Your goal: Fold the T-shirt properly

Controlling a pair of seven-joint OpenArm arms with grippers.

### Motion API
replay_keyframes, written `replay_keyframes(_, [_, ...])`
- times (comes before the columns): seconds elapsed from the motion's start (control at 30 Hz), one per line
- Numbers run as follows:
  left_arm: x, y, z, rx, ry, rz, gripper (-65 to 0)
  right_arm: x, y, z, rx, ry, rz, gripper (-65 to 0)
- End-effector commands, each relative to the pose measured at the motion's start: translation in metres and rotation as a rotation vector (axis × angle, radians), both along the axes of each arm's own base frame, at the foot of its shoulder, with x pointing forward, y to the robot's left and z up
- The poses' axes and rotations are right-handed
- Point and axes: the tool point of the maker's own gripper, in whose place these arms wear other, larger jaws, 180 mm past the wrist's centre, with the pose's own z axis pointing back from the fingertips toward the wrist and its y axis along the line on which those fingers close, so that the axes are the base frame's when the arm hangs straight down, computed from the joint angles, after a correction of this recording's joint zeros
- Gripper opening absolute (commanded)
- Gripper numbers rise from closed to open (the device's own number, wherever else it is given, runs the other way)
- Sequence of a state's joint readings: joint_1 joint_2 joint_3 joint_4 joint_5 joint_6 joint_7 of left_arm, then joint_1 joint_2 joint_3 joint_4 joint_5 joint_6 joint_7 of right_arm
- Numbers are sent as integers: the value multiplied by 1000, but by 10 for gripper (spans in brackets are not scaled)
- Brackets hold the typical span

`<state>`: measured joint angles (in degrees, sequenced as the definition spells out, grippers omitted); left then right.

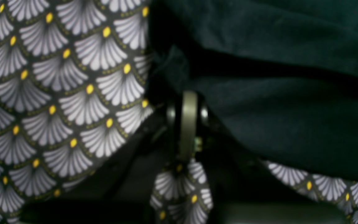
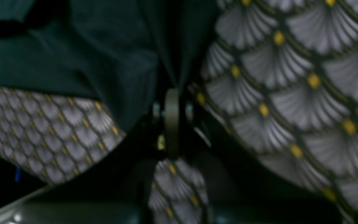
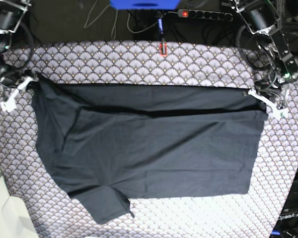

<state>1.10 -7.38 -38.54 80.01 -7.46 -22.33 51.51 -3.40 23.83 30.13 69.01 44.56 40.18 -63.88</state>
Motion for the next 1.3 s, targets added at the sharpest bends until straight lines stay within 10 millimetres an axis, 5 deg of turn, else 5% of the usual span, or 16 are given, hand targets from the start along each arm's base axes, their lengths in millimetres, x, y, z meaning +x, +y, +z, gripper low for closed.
replay_keyframes(0.0, [-11,-1,-4,12,60,-15,-650,-2,-17,9,-58,10,12,-650])
replay_keyframes(0.2, [-29,5,12,65,114,-34,-650,-16,-25,18,-128,58,70,-650])
replay_keyframes(0.43, [-50,9,22,112,160,-48,-650,-47,-24,4,-126,128,75,-650])
replay_keyframes(0.67, [-50,26,26,147,170,-47,-650,-66,-24,-5,-122,151,65,-650])
replay_keyframes(1.07, [-48,21,26,136,163,-54,-650,-76,-25,-9,-123,168,64,-650])
replay_keyframes(1.27, [-47,21,29,141,154,-54,-419,-74,-27,-8,-124,163,59,-543])
